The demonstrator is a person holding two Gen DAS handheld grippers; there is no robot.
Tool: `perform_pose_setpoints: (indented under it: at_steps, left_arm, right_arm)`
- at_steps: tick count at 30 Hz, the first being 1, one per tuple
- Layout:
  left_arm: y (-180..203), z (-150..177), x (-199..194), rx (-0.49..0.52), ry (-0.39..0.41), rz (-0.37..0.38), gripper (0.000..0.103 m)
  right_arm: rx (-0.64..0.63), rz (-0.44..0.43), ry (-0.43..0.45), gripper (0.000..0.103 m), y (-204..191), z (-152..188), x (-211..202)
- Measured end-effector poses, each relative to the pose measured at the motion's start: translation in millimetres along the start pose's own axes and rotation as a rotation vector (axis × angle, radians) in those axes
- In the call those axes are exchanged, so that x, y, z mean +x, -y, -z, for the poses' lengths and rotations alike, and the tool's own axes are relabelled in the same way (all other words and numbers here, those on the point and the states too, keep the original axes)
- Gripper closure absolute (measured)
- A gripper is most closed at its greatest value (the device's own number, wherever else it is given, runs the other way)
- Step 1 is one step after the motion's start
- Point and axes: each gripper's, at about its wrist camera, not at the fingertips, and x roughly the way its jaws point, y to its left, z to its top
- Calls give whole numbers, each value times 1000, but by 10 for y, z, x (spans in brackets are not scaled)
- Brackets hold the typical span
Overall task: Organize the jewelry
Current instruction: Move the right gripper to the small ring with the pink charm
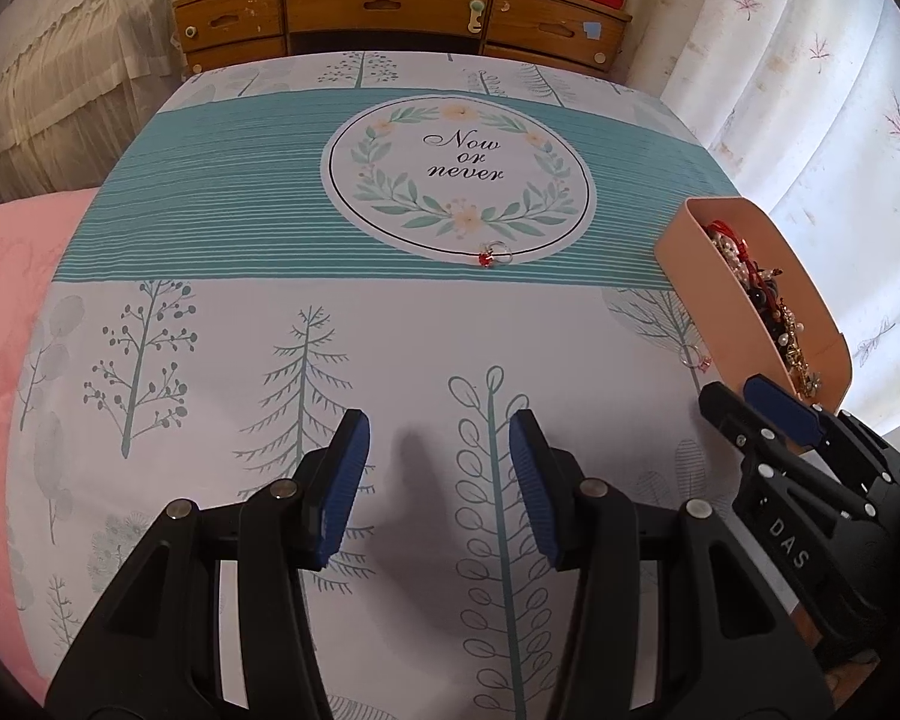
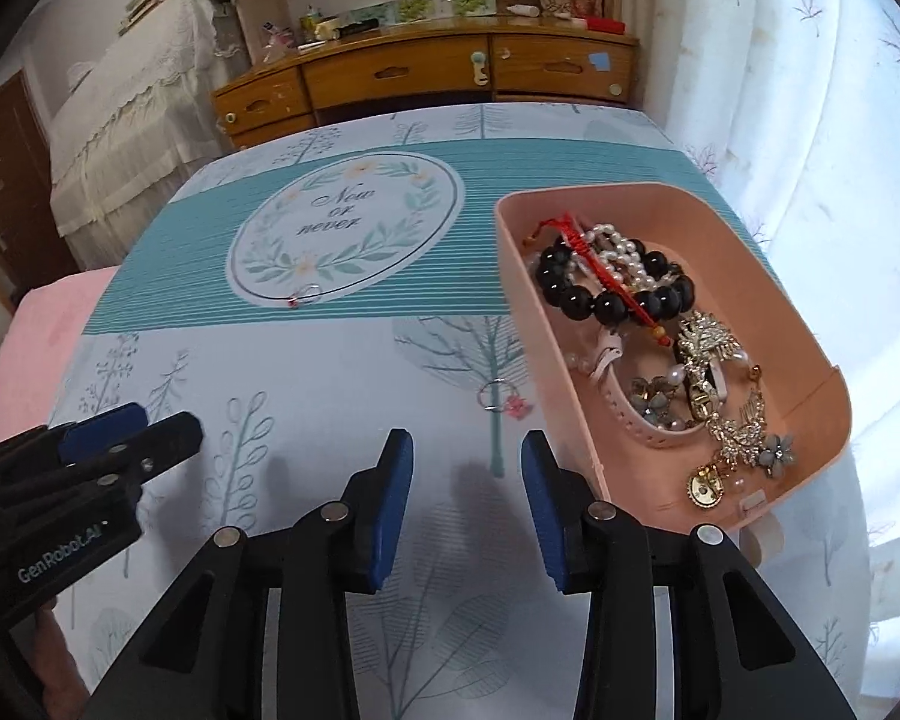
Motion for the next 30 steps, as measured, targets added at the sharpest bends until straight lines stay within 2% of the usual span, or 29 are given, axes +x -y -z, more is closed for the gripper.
perform_pose_setpoints:
  at_steps: [15,20,22,25,30]
  left_arm:
    - [-83,-15,80,-26,-10,9,58]
    - [-104,-27,126,-35,-18,20,58]
    - [-105,-32,133,-34,-18,23,58]
    - [-115,-42,136,-36,-17,25,58]
    - [-151,-74,137,-48,-9,24,57]
  right_arm:
    - [2,30,9,66,7,-314,303]
    - [-14,43,-4,66,-75,-294,349]
    - [-15,72,-4,65,-109,-270,353]
    - [18,87,-4,66,-94,-263,326]
    - [89,42,-34,66,-121,-178,247]
